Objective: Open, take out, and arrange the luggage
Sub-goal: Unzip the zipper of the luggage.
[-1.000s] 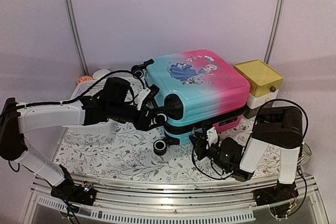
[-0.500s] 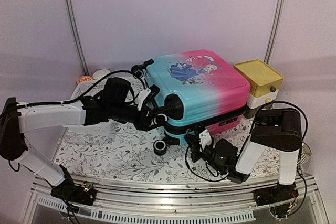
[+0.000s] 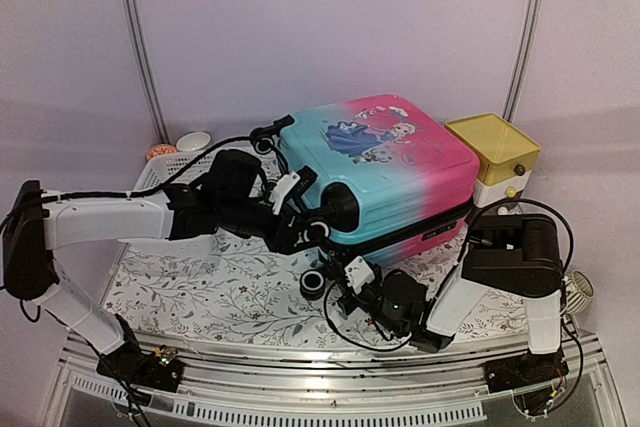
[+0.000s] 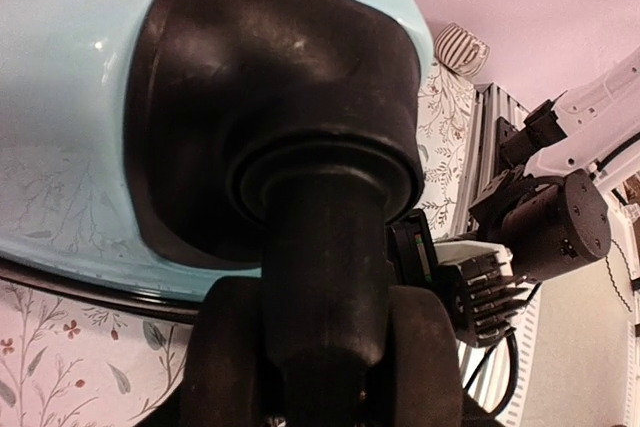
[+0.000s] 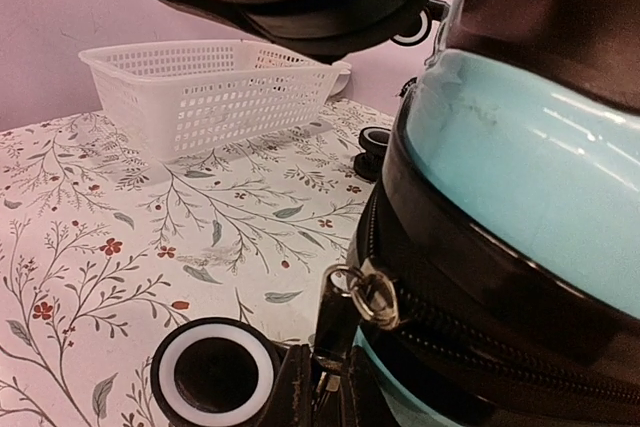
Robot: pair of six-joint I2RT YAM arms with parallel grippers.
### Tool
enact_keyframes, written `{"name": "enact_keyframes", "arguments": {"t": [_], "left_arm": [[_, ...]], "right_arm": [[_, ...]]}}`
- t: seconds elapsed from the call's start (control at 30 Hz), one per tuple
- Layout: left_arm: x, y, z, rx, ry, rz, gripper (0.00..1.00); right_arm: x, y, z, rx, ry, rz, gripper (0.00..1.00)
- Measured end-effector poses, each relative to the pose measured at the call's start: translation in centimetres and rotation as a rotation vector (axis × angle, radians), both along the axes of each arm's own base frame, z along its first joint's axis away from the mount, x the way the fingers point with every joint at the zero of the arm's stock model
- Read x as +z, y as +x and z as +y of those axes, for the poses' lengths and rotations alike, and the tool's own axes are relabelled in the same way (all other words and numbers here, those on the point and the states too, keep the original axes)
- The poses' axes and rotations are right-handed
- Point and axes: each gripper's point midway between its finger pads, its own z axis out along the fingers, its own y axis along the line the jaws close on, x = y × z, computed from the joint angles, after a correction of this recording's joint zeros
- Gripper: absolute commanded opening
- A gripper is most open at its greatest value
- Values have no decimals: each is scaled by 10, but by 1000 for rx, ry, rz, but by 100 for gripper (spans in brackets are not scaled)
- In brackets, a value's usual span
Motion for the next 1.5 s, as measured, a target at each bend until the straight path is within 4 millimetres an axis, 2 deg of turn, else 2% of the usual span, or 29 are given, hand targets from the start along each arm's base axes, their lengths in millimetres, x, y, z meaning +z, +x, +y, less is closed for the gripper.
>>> {"name": "enact_keyframes", "arguments": {"t": [0.03, 0.1, 0.13, 0.2, 0.33, 0.37, 0.43, 0.57, 0.77, 0.87, 0.97, 1.07, 1.2, 1.3, 1.4, 1.5], "left_arm": [[0, -1, -1, -3, 0, 0, 20], [0, -3, -3, -6, 2, 0, 21], [0, -3, -3, -6, 4, -1, 22], [1, -5, -6, -7, 4, -11, 24], [1, -9, -10, 2, 13, -30, 47], [1, -9, -9, 10, 14, -39, 56], [1, -9, -5, 30, 11, -59, 68], [11, -19, 5, 40, -24, -108, 77], [30, -25, 30, 122, -114, -188, 80], [29, -30, 42, 156, -159, -206, 77], [10, -35, 52, 179, -166, -197, 72], [-14, -38, 58, 190, -151, -187, 70], [-44, -44, 60, 196, -146, -190, 66], [-62, -46, 57, 198, -150, -210, 64], [-70, -44, 50, 192, -167, -244, 61], [-74, -43, 38, 177, -189, -295, 57]], "right_arm": [[0, 0, 1, -3, -2, 0, 5], [0, 1, 2, -3, -4, 1, 17], [0, 1, 2, -2, -4, 1, 18], [1, -4, 7, 32, -11, -9, 26], [12, -29, 20, 141, 3, -37, 36], [19, -36, 19, 163, 10, -46, 39], [34, -47, 10, 191, 33, -62, 47], [65, -56, -10, 205, 93, -86, 56], [96, -65, -28, 224, 132, -99, 65], [111, -67, -35, 224, 146, -104, 66], [127, -65, -43, 218, 157, -95, 66], [149, -53, -51, 206, 184, -70, 66], [182, -28, -66, 171, 240, -21, 67], [200, -5, -71, 146, 258, 38, 67], [207, 8, -72, 131, 256, 87, 68], [204, 13, -74, 124, 241, 125, 67]]}}
